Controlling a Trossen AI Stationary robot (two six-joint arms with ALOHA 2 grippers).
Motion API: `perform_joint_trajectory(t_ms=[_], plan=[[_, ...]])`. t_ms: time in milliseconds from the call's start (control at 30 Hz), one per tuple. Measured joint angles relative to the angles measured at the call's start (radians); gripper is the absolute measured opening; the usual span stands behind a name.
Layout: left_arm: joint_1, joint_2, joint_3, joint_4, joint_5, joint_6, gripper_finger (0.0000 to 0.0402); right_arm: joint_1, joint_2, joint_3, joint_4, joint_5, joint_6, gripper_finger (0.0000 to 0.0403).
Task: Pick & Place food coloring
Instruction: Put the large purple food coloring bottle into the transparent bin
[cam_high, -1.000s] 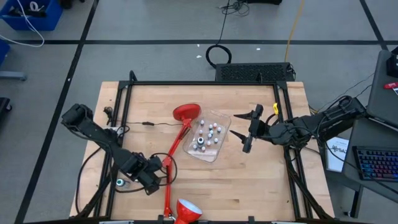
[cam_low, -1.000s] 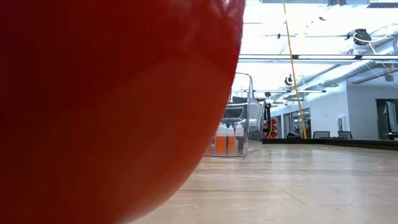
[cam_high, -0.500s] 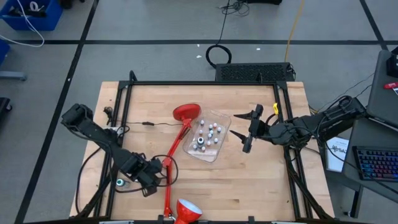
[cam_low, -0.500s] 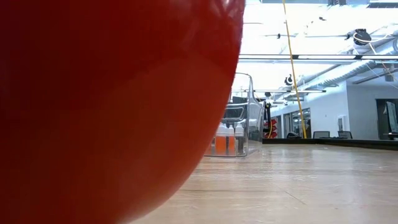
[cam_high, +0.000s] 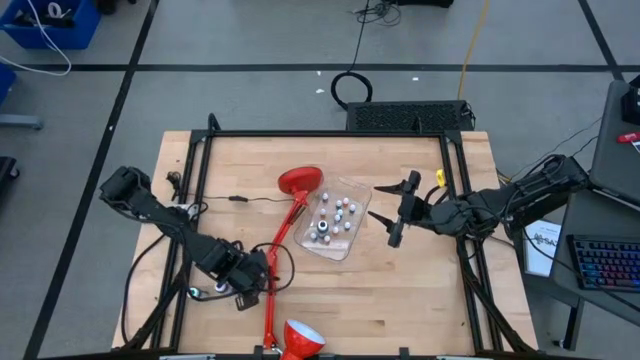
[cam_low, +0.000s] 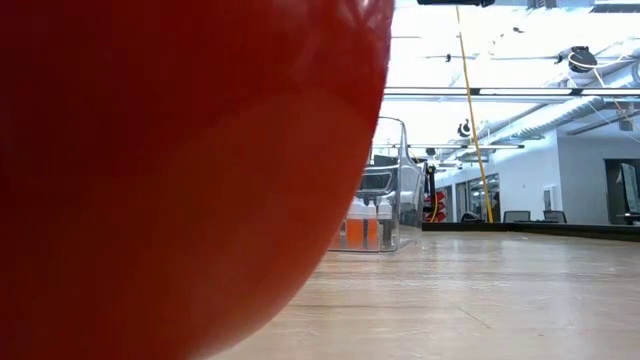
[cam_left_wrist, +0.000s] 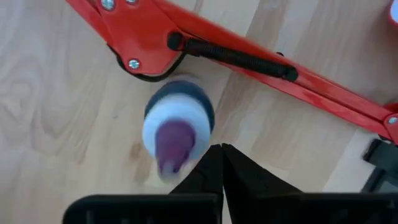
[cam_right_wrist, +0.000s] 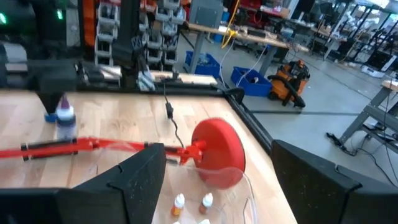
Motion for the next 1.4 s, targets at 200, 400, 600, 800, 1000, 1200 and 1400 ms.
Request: perform_joint_trajectory(t_ms=[200,400,600,800,1000,1200,1400], plan=[[0.005,0.000,0.000,-0.004,0.013,0.056,0.0040,0.000,0.000,0.000,0.026,-0.001,-0.022,0.0279],[0.007,-0.041,0.001,-0.021,0.097,-0.018,0.0096,0.000,-0.001,0.000,0.025,-0.002,-0.024,0.0279],[0.005,-0.078,0.001,-0.063,-0.002,-0.042,0.0132,0.000,-0.001,0.000,0.025,-0.002,-0.024,0.0279],[0.035,-0.077,0.001,-0.074,-0.025,0.073,0.0150,0.000,-0.001,0.000,0.025,-0.002,-0.024,0.0279],[0.080,-0.077,0.002,-0.070,-0.056,0.143,0.0162,0.000,-0.001,0.000,0.025,-0.003,-0.021,0.0279],[0.104,-0.078,0.002,-0.066,-0.069,0.162,0.0179,0.000,-0.001,0.000,0.023,-0.003,-0.016,0.0279],[0.103,-0.077,0.002,-0.024,-0.064,0.175,0.0191,0.000,-0.001,0.000,0.023,-0.003,-0.016,0.0279]])
